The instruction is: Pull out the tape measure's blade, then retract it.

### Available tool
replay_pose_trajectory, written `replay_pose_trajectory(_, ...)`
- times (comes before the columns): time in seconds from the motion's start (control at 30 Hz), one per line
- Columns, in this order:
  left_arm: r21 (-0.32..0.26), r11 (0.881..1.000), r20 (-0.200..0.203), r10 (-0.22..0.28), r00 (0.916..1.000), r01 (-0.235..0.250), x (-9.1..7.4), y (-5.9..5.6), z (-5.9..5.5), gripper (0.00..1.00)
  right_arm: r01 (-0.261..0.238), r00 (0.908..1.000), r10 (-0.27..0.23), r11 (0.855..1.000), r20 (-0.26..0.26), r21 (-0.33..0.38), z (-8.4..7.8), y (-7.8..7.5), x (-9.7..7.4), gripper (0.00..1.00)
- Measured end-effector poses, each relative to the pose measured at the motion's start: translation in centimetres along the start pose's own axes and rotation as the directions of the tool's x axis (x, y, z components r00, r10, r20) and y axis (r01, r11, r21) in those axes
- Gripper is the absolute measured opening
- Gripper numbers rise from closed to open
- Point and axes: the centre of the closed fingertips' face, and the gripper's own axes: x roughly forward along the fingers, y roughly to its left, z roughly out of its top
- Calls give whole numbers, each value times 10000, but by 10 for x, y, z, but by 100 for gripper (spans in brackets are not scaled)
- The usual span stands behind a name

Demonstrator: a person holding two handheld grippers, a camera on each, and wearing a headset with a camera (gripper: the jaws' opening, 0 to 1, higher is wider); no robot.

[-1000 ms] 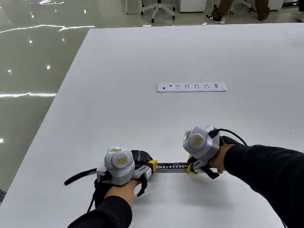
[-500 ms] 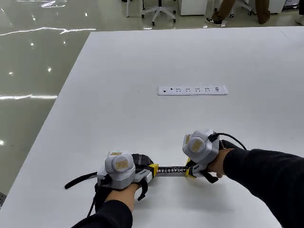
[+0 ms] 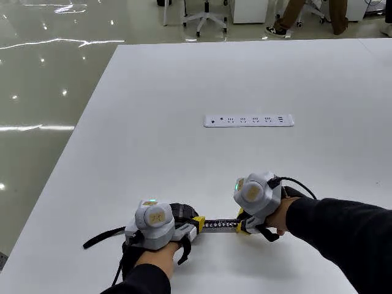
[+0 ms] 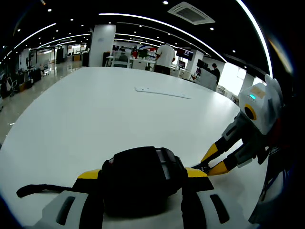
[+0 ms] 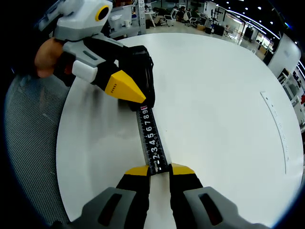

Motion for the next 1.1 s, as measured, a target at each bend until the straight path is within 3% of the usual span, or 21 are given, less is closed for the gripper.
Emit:
replay_pose_trajectory(0.73,-33,10000,69,-8,10000,8,1,0,0,62,-140,9999,142,9996,57,-256,10,1,5,11)
replay_pose_trajectory(1.1,-58,10000,75,-31,10000,32,1,1,0,62,-138,9998,138,9999,150,-49,15,4,7,11)
